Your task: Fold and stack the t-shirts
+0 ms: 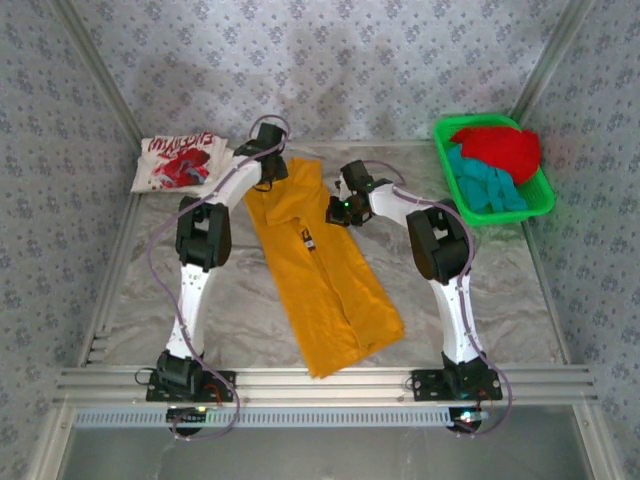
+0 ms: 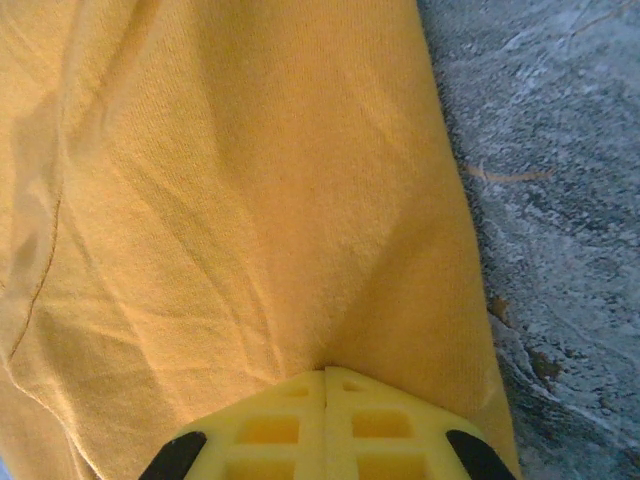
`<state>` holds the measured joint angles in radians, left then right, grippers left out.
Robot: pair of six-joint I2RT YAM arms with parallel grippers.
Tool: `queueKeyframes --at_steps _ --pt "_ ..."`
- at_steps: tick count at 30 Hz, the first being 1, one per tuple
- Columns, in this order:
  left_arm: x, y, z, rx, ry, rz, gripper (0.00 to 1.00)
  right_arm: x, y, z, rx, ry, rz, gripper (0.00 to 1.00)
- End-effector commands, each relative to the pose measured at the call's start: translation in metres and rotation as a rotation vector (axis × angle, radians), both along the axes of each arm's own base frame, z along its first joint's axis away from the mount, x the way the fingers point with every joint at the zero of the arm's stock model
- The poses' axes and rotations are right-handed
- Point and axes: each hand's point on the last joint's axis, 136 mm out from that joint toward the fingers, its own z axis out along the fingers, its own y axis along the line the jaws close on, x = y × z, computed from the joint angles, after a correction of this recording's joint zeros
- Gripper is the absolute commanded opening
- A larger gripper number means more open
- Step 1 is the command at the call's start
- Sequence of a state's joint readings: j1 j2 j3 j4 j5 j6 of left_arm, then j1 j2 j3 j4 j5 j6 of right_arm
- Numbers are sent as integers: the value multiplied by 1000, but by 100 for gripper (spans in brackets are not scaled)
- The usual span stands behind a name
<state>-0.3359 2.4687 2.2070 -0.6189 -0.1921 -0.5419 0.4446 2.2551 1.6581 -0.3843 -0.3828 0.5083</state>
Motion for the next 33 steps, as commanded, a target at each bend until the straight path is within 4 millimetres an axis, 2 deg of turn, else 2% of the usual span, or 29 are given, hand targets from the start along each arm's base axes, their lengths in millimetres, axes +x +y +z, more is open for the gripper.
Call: queueKeyframes --at_steps 1,4,5,7,8,9,20,27,31,33 --pt "3 3 -11 16 25 7 41 -17 -18 -37 -80 97 -28 0" --pt "6 0 -16 7 32 2 37 -16 -19 -37 -79 98 -36 0" --pt "6 0 -17 7 33 1 32 -16 -19 -38 -80 99 -39 0" --pt "8 0 -17 7 29 8 15 -16 -19 -39 -78 103 -45 0" --pt "9 1 -16 11 25 13 2 -15 -19 -38 -79 102 -49 0" --pt "7 3 -14 21 29 17 0 -15 -20 -39 -82 106 -58 0" --pt "-1 29 39 86 -32 44 0 -13 -25 -41 -79 121 -89 0" --pt "-11 60 36 98 -1 101 0 -12 -30 -42 -82 128 -105 0" --pt "-13 63 32 81 13 91 0 -10 -34 -43 -88 130 -116 0" --pt "-14 66 28 91 25 93 17 -9 -34 -43 -86 130 -120 0"
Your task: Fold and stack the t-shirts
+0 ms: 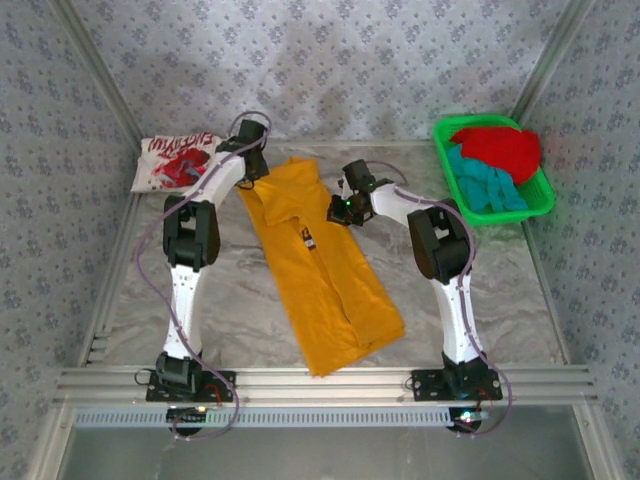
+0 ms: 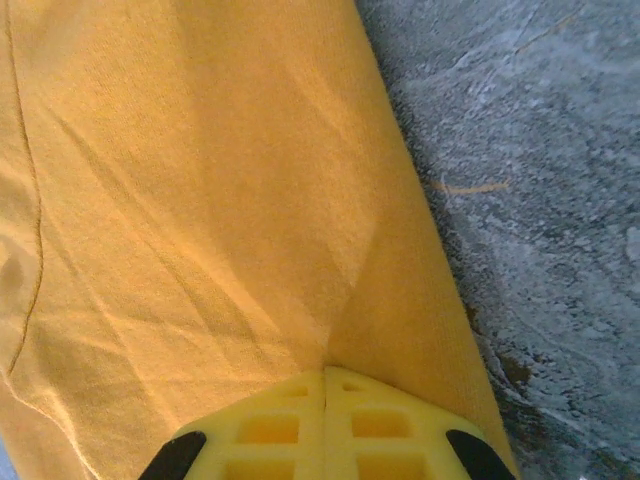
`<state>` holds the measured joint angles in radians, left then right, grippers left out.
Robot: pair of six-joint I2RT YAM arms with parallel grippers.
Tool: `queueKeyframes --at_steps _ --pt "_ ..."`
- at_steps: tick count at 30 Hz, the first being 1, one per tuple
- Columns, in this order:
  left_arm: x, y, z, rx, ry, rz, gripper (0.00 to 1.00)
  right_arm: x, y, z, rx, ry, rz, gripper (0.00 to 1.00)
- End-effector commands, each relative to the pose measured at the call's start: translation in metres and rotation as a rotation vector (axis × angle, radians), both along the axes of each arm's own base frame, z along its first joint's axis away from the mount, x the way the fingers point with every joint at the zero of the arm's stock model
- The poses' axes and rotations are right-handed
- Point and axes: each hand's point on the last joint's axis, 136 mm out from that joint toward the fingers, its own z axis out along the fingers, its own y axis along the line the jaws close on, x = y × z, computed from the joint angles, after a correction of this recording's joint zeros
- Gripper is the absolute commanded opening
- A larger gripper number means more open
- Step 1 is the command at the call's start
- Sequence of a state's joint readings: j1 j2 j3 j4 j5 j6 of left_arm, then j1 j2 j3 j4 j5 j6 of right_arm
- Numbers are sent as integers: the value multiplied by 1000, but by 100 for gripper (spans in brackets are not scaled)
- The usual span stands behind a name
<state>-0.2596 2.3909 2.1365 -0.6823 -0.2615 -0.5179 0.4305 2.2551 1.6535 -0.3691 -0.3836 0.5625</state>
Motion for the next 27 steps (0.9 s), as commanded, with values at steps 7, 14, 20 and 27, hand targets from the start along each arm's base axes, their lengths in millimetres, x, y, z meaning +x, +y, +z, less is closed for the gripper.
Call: queueKeyframes --at_steps 7,14,20,27 --pt "-9 12 22 22 -8 14 39 -13 -29 -30 -101 94 -57 0" --pt "-34 -9 18 -133 -53 5 39 -6 -16 15 -86 -12 -27 0" --pt "-46 -24 -29 -154 28 5 30 1 2 12 -124 -45 21 0" --pt "-29 -47 -65 -242 69 -8 19 -1 -14 -18 -109 28 -60 0"
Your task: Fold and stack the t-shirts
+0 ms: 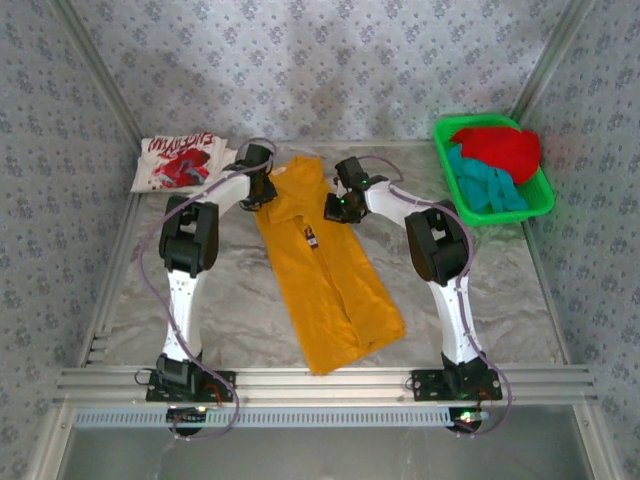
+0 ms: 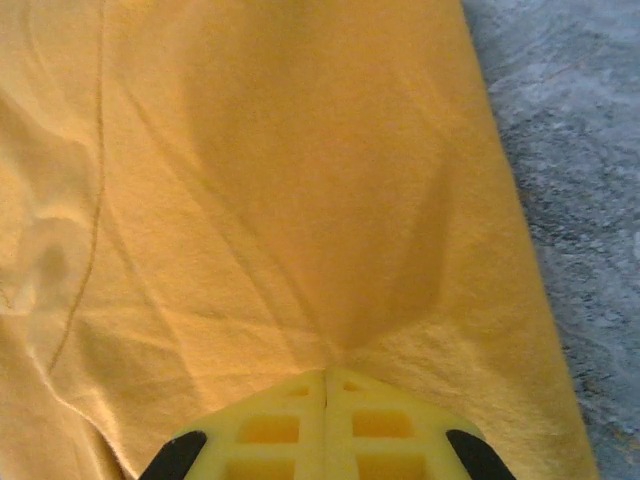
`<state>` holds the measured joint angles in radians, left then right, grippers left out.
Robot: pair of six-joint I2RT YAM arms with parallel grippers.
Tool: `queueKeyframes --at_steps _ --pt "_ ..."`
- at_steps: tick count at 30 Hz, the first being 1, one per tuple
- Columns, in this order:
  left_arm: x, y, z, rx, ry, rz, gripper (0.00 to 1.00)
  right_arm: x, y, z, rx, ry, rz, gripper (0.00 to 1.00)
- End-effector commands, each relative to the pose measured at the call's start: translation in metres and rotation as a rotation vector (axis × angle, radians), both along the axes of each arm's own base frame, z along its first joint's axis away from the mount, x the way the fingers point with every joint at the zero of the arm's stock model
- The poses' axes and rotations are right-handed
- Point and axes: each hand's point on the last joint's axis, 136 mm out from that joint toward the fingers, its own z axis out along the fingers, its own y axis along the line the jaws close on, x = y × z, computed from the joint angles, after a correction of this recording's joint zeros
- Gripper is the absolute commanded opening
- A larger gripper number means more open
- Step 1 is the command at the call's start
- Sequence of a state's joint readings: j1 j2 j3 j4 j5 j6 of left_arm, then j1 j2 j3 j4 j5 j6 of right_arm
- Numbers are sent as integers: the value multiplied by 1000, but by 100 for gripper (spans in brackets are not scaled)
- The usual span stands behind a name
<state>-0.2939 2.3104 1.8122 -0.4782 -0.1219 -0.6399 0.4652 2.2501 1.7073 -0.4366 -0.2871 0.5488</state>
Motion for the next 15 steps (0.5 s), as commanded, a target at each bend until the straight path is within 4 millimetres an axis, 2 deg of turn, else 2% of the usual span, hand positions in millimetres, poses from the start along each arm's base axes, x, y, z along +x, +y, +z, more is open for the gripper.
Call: queueKeyframes --at_steps 1,6,8,13,15 --pt "13 -19 -15 -95 8 -10 19 -2 -21 -31 -21 71 -78 0" --pt "37 -44 -27 -164 9 -54 18 -2 -43 -47 13 122 -203 0" --pt "52 -60 -24 -191 -22 -106 19 2 -55 -51 27 124 -264 0" --pt "97 -98 -3 -265 -132 -245 29 24 -75 -53 41 117 -341 0" --pt "108 -101 11 -280 -184 -254 33 31 -79 -48 48 99 -353 0"
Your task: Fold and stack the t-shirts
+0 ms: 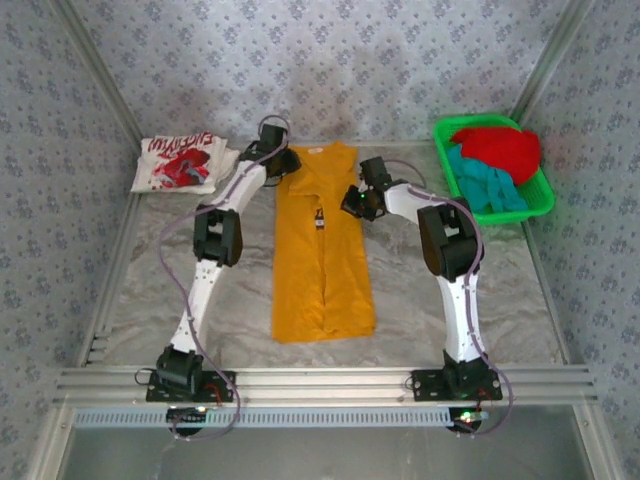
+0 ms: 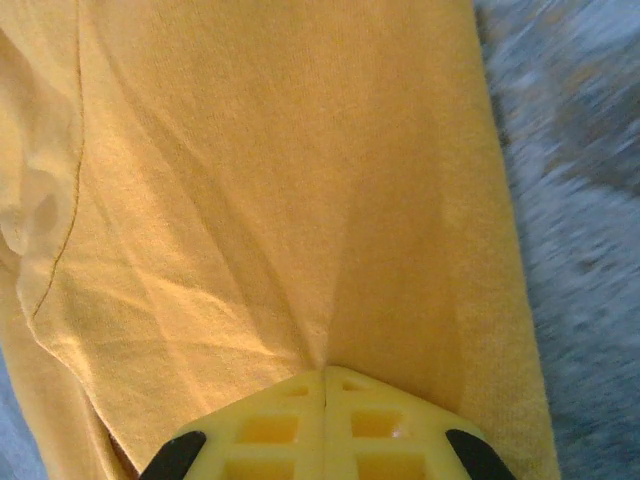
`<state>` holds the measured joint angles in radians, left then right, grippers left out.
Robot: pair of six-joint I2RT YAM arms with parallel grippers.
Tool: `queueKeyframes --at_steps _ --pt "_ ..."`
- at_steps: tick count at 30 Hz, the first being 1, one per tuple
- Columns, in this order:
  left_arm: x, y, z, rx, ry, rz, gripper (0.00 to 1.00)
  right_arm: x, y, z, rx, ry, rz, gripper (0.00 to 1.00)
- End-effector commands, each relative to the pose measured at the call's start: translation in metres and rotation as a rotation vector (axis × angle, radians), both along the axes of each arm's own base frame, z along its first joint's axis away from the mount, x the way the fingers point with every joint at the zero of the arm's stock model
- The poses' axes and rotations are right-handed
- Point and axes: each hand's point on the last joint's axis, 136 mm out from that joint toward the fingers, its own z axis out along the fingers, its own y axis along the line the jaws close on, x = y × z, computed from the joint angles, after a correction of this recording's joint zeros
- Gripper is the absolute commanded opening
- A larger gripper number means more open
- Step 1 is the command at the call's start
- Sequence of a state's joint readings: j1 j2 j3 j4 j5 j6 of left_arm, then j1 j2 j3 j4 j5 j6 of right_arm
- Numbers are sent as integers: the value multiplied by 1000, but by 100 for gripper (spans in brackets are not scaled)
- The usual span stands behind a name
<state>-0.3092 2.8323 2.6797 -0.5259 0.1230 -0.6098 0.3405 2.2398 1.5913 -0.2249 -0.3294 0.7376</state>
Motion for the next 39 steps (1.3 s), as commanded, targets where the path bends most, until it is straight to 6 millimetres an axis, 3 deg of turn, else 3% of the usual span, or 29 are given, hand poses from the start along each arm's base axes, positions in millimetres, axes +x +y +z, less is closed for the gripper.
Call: queueKeyframes --at_steps 1,4,8,10,12,13,15,17,20,23,25,27,30,33,39 --pt "-7 -9 3 -17 27 -68 35 -2 -29 -36 -79 97 -91 0" --pt "-7 9 38 43 -8 -43 43 8 -29 -18 -79 58 -61 0" --pt "-26 28 95 140 -33 -61 47 8 -19 24 -87 -39 27 5" --pt "-43 34 126 160 -70 -78 47 -1 -17 44 -99 -104 67 6" --pt "-62 36 152 94 -171 -82 53 -12 -12 60 -87 -151 108 11" --pt "-81 39 152 62 -200 -76 58 -21 -9 67 -85 -171 134 13" --pt "-116 44 153 19 -235 -73 58 -42 -5 74 -77 -178 175 14" --pt "-154 45 133 7 -189 -79 54 -70 -4 75 -70 -173 205 14" --pt "-213 25 91 -13 -74 -171 40 -122 -15 58 -120 -152 215 0" --pt "-256 8 53 33 18 -228 23 -156 -18 39 -157 -119 234 0" --pt "-271 -4 38 44 52 -250 16 -168 -17 26 -170 -80 242 0" --pt "-276 -11 28 73 69 -255 10 -173 -17 11 -183 -35 224 0" --pt "-271 -15 15 97 62 -239 11 -170 -23 -9 -203 18 149 0" --pt "-258 -23 3 101 76 -247 11 -164 -30 -29 -204 82 80 0" --pt "-220 -42 -16 139 102 -244 11 -134 -35 -43 -180 98 37 0"
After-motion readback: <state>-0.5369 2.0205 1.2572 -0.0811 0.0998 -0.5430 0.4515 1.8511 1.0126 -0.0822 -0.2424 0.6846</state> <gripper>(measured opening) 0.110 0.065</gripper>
